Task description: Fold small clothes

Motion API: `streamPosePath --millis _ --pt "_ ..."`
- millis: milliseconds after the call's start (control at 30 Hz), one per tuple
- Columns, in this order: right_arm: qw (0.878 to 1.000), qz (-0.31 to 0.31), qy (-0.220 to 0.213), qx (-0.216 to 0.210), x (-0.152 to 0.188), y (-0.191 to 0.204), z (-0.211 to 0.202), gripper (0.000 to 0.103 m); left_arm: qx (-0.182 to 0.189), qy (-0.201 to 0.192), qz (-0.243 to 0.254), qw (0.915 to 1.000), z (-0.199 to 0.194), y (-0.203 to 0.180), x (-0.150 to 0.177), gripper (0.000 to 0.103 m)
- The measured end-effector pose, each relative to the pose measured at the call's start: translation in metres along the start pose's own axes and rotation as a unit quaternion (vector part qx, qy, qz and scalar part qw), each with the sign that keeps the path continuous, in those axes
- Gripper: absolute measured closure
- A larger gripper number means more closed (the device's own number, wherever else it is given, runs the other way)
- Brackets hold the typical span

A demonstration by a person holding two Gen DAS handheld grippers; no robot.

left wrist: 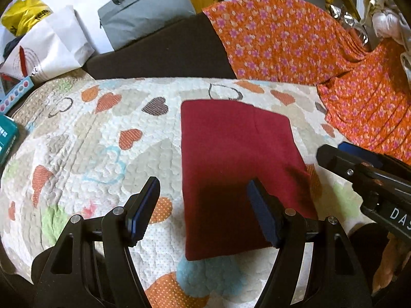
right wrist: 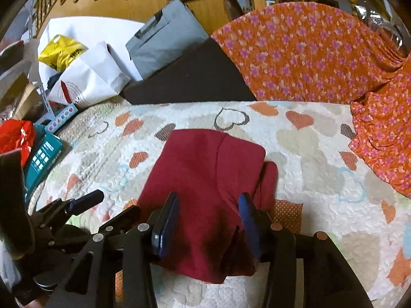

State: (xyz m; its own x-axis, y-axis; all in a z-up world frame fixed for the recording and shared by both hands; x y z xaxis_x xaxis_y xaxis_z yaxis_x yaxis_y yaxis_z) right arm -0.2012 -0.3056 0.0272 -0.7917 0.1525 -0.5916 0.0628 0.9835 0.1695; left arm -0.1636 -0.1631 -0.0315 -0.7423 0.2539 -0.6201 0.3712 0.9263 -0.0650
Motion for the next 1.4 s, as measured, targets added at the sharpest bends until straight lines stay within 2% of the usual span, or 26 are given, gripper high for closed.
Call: streamPosePath --millis 333,1400 --pt "1.0 0.016 -0.002 0.006 0.003 -0.009 -0.007 0.057 0.0 -0.001 -0.007 1.0 -0.004 0.003 0.001 0.032" --pt "1.0 0.019 0.02 -0.014 0.007 -0.005 0.006 0.057 -0.001 0.004 0.004 1.0 0.0 -0.004 -0.001 0.032"
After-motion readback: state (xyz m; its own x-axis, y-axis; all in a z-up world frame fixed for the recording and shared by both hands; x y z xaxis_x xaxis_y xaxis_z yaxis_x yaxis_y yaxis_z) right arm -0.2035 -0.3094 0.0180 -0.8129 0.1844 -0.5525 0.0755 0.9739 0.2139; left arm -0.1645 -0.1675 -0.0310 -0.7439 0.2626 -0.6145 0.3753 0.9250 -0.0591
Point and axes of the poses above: each gripper's, at about its wrist camera, not at the fingertips, and z roughly the way its jaws point, y to its left, x to its underside, the point moved 7 cm from there along z, roughly the way its jaws point, and after that the axes turned 8 degrees about y, right-handed, at the moved point
